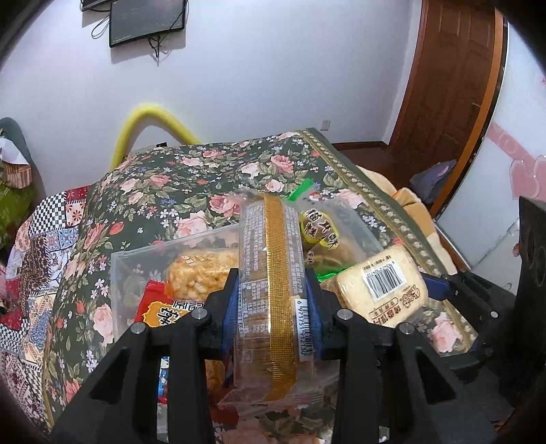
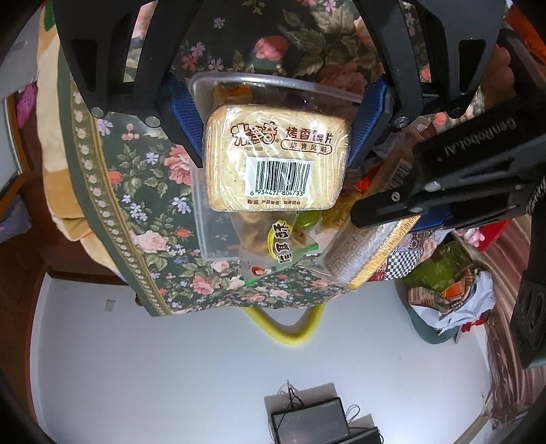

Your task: Organize snacks

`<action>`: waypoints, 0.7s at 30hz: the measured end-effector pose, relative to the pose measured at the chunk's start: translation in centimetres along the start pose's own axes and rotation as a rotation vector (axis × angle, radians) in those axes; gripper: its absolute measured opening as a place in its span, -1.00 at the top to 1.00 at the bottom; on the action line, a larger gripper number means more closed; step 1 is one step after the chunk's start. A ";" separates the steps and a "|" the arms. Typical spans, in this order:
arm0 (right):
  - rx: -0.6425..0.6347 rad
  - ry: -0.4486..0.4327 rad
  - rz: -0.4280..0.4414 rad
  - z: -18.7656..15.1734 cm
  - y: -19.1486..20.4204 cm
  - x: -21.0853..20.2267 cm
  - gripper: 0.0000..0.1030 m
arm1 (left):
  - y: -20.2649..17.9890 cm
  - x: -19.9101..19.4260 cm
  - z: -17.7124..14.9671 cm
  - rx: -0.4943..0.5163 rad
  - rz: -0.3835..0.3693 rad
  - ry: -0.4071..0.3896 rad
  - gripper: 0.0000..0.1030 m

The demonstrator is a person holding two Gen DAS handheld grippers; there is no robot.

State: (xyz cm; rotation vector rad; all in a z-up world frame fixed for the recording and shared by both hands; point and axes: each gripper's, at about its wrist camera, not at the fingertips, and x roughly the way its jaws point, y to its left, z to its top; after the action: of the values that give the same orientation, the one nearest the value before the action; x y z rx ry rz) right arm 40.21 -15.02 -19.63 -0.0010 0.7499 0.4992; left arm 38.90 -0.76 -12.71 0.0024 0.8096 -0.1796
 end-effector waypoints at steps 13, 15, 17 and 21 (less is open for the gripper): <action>-0.023 -0.010 -0.023 0.6 0.4 -1.3 -0.54 | 0.4 -2.9 -0.4 -0.037 0.016 -0.058 0.25; -0.027 -0.033 -0.028 0.7 0.6 -2.7 -0.54 | 0.4 -4.3 -0.5 -0.041 0.017 -0.080 0.25; -0.031 -0.054 -0.028 0.8 0.8 -4.2 -0.54 | 0.3 -6.3 -0.8 -0.049 0.018 -0.109 0.25; -0.035 -0.111 -0.029 0.8 1.3 -8.0 -0.54 | 0.3 -10.7 -1.6 -0.069 0.024 -0.178 0.25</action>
State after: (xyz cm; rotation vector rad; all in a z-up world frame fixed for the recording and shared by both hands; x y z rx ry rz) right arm 35.19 -17.17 -13.61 -0.0166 0.6318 0.4804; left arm 30.62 1.34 -6.14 -0.0683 0.6379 -0.1267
